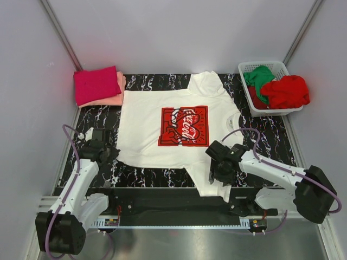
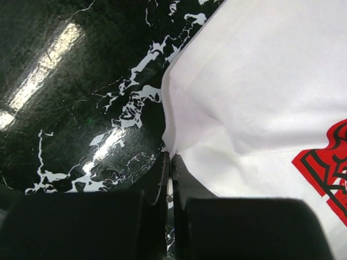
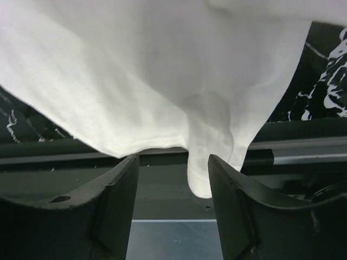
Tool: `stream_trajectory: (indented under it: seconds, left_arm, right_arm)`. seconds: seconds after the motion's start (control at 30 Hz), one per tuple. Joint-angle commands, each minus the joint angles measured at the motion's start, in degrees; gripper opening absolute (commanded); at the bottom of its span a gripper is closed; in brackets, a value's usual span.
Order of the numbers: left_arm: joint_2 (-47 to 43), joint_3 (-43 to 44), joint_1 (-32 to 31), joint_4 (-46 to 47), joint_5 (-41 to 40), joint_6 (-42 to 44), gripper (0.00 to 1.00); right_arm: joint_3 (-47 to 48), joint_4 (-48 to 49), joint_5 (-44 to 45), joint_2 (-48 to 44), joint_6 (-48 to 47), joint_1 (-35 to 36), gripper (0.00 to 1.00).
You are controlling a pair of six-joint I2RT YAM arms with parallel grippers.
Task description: Fold and stack the t-shirts
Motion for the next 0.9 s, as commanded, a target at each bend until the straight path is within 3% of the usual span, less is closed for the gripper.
stream_trajectory:
  seconds: [0.0, 0.2, 0.53, 0.63, 0.67, 0.77, 0.8, 0.87]
  left_arm:
    - [-0.3, -0.7, 0.3, 3.8, 2.9, 0.3, 0.00]
    - [0.0, 0.0, 0.3, 3.5, 3.2, 0.7, 0.00]
    - [0.0, -0.4, 0.3, 3.8, 3.8, 1.0, 0.00]
    - [0.2, -0.5, 0.3, 4.1, 3.9, 1.1, 0.00]
    - [0.2, -0.6, 0.3, 4.2, 3.9, 1.2, 0.00]
    - [0.3, -0.7, 0.3, 4.3, 4.0, 1.4, 0.00]
    - [0.4, -0.9, 0.3, 4.3, 4.0, 1.6, 0.00]
    - [0.0, -0.9, 0.3, 4.0, 4.3, 1.7, 0.00]
  right_arm:
    - [-0.9, -2.3, -2.2, -2.1, 2.7, 1.8, 0.61]
    - [-2.8, -4.3, -3.7, -1.7, 6.9, 7.0, 0.61]
    - [-1.1, -4.0, -1.0, 3.8, 6.2, 7.9, 0.61]
    - [-0.8, -3.6, -0.2, 5.6, 5.9, 7.9, 0.51]
    - [-0.9, -3.5, 0.1, 5.5, 6.0, 7.9, 0.39]
    - [-1.1, -3.3, 0.3, 5.3, 6.1, 7.9, 0.20]
    - [-1.0, -3.4, 0.3, 5.2, 6.1, 8.0, 0.05]
    - [-0.5, -3.9, 0.6, 4.2, 6.0, 7.9, 0.00]
